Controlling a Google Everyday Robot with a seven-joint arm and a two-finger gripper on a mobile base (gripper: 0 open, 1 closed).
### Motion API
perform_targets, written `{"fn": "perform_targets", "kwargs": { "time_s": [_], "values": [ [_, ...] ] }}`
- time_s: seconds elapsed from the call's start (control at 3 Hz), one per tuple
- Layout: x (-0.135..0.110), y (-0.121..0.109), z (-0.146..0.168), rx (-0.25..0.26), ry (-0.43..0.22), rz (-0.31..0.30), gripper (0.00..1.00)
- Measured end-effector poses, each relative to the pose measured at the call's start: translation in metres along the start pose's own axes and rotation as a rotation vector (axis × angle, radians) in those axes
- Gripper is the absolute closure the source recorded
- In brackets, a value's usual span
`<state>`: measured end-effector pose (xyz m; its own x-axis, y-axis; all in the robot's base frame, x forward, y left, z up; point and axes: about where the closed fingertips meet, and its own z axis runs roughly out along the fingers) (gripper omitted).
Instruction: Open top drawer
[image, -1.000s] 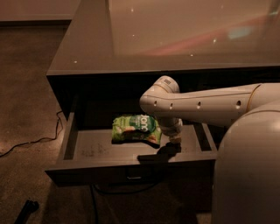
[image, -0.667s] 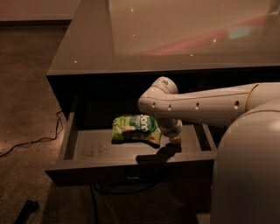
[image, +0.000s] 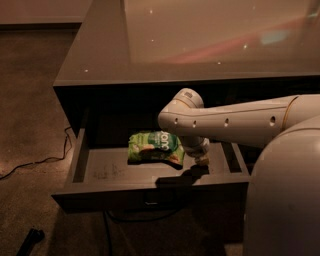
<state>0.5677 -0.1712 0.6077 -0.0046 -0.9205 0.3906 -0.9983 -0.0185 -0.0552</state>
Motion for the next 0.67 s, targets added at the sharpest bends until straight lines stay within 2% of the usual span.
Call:
{"fn": "perform_targets", "kwargs": {
  "time_s": [0.33, 0.67],
  "values": [
    [0.0, 0.0, 0.0001, 0.0, 0.0, 0.0, 0.69],
    [0.0, 0.0, 0.0001, 0.0, 0.0, 0.0, 0.46]
  ]
}}
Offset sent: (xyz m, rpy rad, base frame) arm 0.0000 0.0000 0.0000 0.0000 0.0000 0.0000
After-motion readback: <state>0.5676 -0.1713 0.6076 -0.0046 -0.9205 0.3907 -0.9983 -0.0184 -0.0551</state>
